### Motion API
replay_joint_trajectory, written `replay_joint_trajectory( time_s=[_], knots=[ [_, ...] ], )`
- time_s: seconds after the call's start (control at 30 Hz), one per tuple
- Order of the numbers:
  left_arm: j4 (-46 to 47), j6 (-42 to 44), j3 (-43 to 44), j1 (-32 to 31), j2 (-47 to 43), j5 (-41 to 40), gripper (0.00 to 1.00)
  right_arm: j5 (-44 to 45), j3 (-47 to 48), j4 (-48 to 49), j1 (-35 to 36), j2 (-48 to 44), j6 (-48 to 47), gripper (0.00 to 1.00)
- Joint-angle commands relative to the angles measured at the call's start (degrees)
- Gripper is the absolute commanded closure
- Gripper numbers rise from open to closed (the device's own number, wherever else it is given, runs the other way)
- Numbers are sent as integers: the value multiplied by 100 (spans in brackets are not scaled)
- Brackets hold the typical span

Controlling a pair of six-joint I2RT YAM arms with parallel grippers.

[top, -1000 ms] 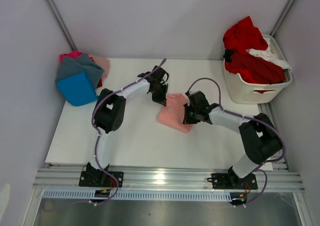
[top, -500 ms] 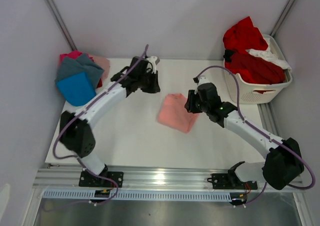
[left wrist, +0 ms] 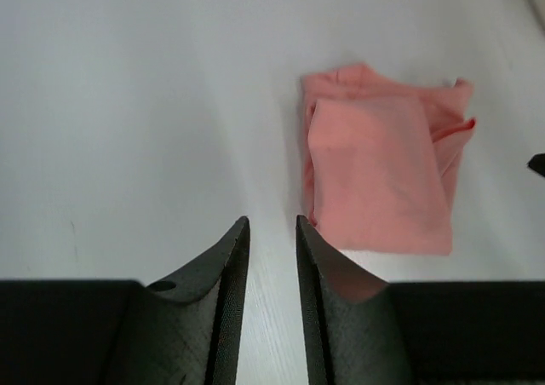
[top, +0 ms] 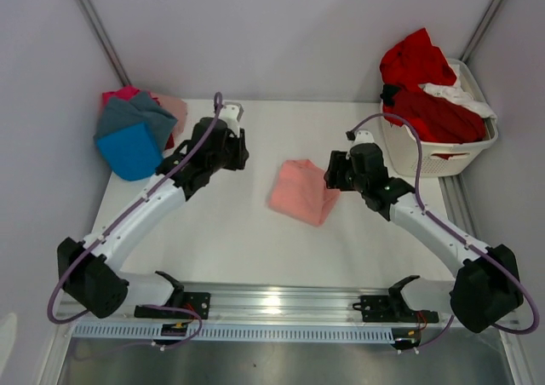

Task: Fold and stack the t-shirts
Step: Smooth out wrinkles on the folded tshirt

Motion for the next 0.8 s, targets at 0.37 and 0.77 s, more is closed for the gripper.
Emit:
replay_joint_trajectory(
  time_s=[0.37,0.77],
  knots=[
    [129,-1853,-1670,-962,180,940,54,-301,80,1023,-565,1033,303,23],
    [1287,-2196,-1835,-1033,1288,1774,53,-407,2074,1244,-636,3486,-250,29]
  ],
)
